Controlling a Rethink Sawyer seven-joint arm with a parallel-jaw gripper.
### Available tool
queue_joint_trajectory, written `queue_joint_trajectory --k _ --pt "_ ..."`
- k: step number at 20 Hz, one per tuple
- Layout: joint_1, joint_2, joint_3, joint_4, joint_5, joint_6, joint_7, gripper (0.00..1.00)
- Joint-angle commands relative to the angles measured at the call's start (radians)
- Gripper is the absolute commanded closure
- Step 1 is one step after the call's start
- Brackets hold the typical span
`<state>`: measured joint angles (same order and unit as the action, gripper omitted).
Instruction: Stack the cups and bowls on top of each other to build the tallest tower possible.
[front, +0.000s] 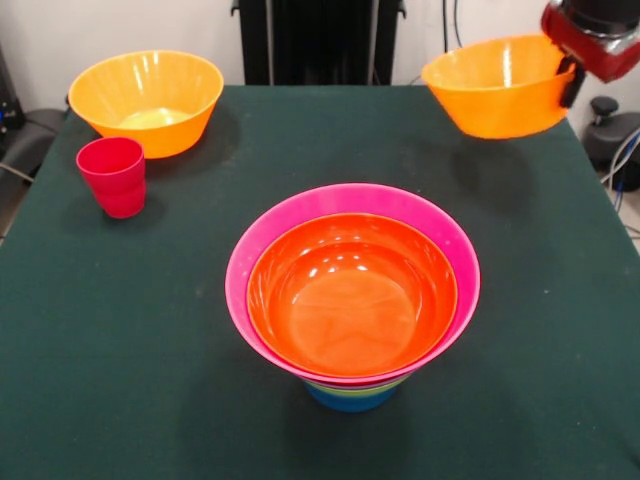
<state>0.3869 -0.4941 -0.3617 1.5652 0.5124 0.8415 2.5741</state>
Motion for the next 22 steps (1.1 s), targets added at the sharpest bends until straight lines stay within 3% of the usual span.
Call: queue_joint_trajectory --k 1,11,18,22 --pt "-0.032 0.043 0.040 -0.287 -0.077 0.213 0.152 1.00" --pt "-0.095 0.125 0.017 -0.566 -0.132 0.490 0.128 1.00" --pt "-0.186 0.269 -0.004 -0.899 -0.194 0.712 0.057 1.00" --pt "-0.214 0.334 -0.027 -1.025 -0.208 0.785 0.045 1.00"
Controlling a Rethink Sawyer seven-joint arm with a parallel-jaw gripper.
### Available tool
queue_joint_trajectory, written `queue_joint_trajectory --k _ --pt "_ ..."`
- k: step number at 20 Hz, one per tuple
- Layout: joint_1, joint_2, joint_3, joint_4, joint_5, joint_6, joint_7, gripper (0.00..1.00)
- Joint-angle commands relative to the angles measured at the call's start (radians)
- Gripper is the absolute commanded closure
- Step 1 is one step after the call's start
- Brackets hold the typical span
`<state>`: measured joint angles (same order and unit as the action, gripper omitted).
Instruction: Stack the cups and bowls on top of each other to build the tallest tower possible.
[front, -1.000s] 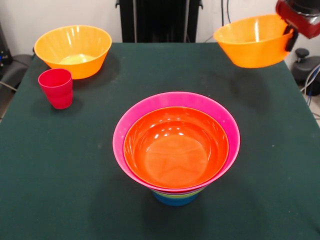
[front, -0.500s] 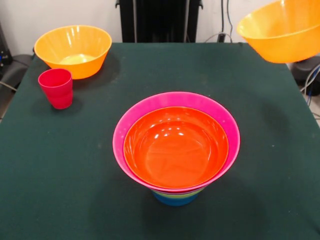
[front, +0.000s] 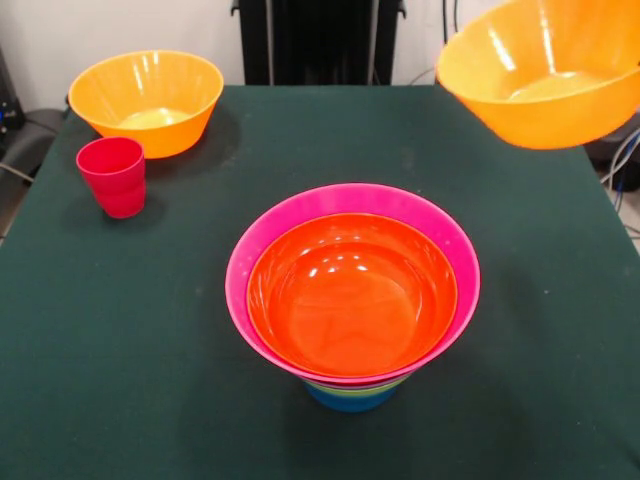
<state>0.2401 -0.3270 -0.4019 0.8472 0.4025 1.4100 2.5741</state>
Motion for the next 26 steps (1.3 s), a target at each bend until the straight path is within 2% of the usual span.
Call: queue_joint_trajectory --k 1,3,4,5,6,10,15,18,21,26 --pt "-0.072 0.177 0.008 -0.329 -0.098 0.229 0.041 1.00" --pt "-0.080 0.193 -0.004 -0.359 -0.099 0.251 0.026 1.00" --pt "-0.052 0.148 -0.001 -0.266 -0.114 0.212 0.015 1.00" --pt "-0.052 0.145 -0.005 -0.260 -0.117 0.212 0.006 1.00" --pt "-0.072 0.170 -0.013 -0.313 -0.119 0.241 -0.011 1.00" --pt "-0.102 0.207 -0.030 -0.404 -0.113 0.311 -0.034 1.00" --pt "-0.095 0.213 -0.054 -0.452 -0.093 0.387 -0.020 1.00" --pt "-0.070 0.189 -0.059 -0.419 -0.093 0.405 -0.015 1.00" --pt "-0.071 0.194 -0.065 -0.427 -0.093 0.428 -0.024 1.00" --pt "-0.108 0.264 -0.095 -0.508 -0.096 0.470 -0.043 1.00"
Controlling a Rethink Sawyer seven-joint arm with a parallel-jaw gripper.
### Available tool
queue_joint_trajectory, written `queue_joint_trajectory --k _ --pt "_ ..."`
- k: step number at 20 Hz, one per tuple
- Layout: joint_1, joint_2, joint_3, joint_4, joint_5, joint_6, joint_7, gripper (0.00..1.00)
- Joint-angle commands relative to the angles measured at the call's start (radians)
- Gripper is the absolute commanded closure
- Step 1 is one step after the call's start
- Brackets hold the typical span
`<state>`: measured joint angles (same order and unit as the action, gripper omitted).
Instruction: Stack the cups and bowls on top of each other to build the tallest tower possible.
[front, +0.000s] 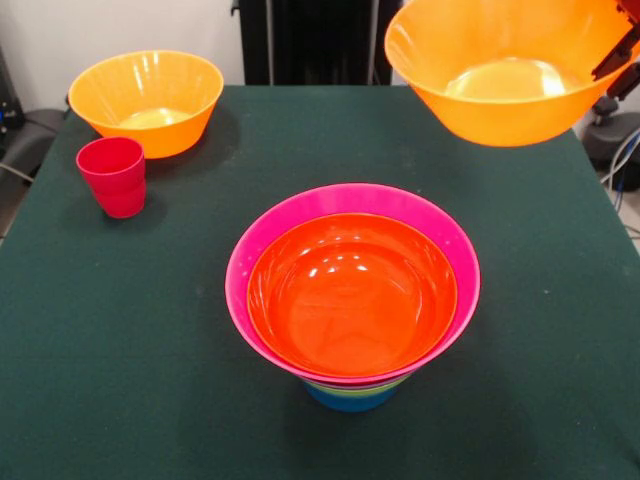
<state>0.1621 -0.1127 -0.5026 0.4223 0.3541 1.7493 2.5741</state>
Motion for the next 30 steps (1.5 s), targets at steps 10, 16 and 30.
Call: queue_joint_trajectory --k 10,16,30 --pt "-0.118 0.176 -0.143 -0.299 0.004 0.197 -0.102 1.00" --pt "-0.195 0.255 -0.304 -0.407 0.123 0.194 -0.158 1.00" --pt "-0.345 0.320 -0.894 -0.472 0.643 0.114 -0.266 1.00"
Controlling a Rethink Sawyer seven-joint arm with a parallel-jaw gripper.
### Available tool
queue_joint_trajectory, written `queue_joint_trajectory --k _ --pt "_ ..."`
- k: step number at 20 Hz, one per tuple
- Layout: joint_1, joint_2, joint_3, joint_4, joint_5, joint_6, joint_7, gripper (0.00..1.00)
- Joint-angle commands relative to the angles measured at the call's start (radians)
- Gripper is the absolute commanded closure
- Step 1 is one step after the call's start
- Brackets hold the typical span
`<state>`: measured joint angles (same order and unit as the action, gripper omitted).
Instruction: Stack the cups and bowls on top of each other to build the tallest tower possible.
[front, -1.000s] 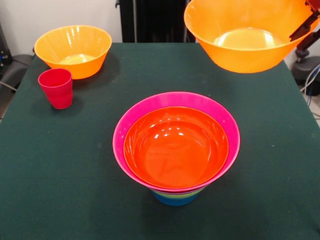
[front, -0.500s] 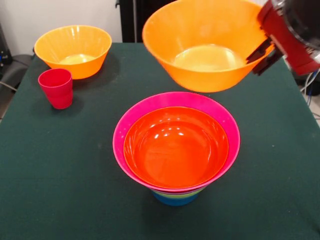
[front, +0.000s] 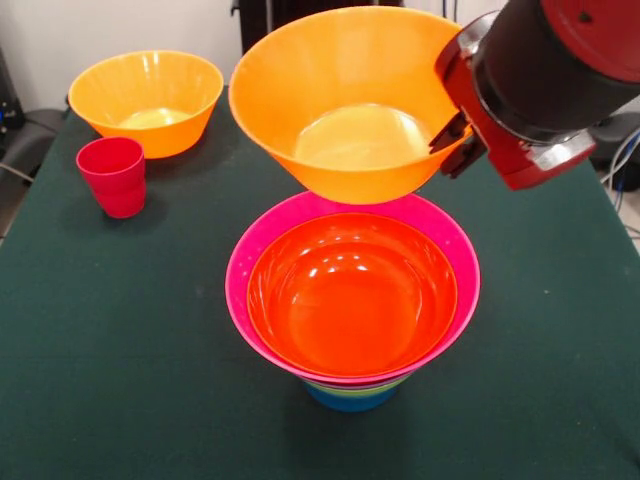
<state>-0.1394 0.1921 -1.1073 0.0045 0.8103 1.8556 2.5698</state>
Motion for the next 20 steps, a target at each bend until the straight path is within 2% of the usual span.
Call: queue_joint_trajectory --k 1,7,9,10,13,17,18,19,20 --pt "-0.054 0.015 -0.338 -0.053 0.231 0.000 -0.271 1.00" --pt "-0.096 0.001 -0.602 -0.037 0.479 -0.016 -0.322 1.00" --pt "-0.101 -0.004 -0.675 -0.029 0.547 -0.017 -0.334 1.00" --pt "-0.098 -0.006 -0.681 -0.027 0.554 -0.018 -0.336 1.00" --pt "-0.111 -0.016 -0.797 -0.017 0.661 -0.019 -0.364 1.00" --pt "-0.106 -0.015 -0.854 -0.007 0.724 -0.031 -0.372 1.00" --pt "-0.093 -0.011 -0.827 -0.007 0.704 -0.035 -0.358 1.00" --pt "-0.095 -0.011 -0.846 -0.005 0.722 -0.040 -0.362 1.00" --pt "-0.080 -0.007 -0.806 -0.004 0.690 -0.043 -0.344 1.00"
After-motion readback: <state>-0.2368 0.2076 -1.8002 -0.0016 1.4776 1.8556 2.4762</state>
